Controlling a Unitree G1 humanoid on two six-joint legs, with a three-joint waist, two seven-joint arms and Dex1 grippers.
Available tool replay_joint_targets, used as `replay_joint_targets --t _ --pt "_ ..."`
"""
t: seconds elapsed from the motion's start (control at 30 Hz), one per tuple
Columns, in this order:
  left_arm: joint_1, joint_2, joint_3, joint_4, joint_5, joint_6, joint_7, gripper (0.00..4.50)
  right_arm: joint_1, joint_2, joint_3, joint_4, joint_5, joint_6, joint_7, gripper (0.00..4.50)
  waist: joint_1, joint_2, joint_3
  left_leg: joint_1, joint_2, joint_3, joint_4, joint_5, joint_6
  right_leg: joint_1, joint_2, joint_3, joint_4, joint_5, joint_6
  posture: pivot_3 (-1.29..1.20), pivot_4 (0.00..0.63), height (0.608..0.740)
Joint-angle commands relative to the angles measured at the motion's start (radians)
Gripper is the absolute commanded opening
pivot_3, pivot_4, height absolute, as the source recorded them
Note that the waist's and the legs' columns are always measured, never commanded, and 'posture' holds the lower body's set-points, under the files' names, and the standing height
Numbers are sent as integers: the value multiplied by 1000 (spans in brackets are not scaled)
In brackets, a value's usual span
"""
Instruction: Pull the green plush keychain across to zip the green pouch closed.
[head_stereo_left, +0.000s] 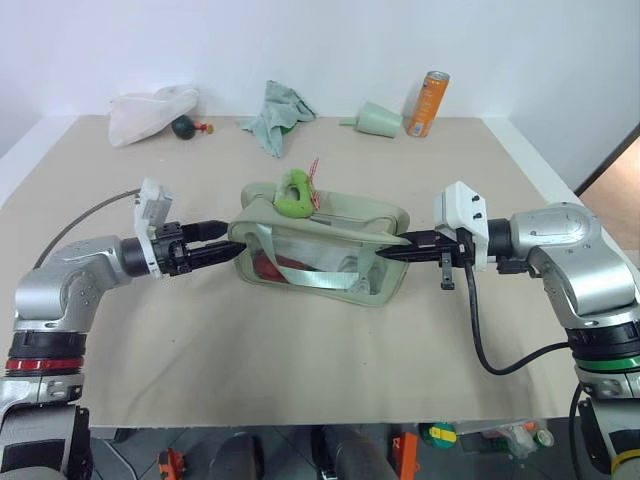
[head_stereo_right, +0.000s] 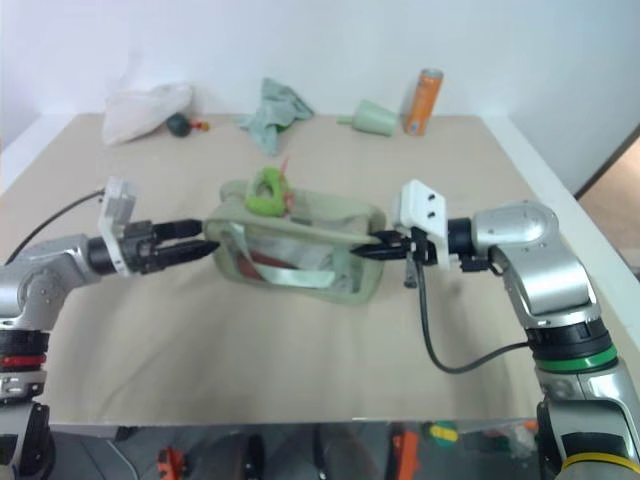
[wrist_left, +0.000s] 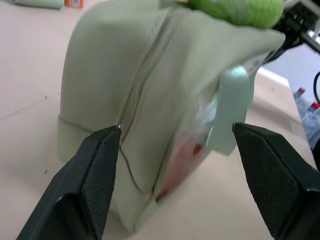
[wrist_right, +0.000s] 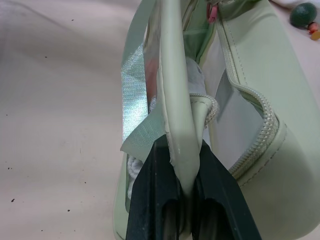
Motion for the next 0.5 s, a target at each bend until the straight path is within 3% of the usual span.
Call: replay_joint_targets --t 0.03,0.27,0.37,0.5 --pt "-32 -17 21 -13 -35 4 -7 2557 -6 -16 -30 -43 17 1 -5 0 0 0 0 0 0 0 0 0 0 0 0 0 0 0 0 0 150 740" --pt "-3 -33 15 -91 -46 11 15 170 2 -29 -37 -45 21 22 -10 0 0 0 0 0 0 0 0 0 0 0 0 0 0 0 0 0 150 740" --pt "-4 -39 7 -77 -11 -21 40 170 -4 -30 -36 -31 21 48 -21 0 0 0 0 0 0 0 0 0 0 0 -1 0 0 0 0 0 150 740" --pt "0 -41 4 -82 -11 -20 43 113 -29 -13 -57 -9 49 83 -45 1379 0 0 0 0 -1 0 0 0 0 0 -1 0 0 0 0 0 150 740"
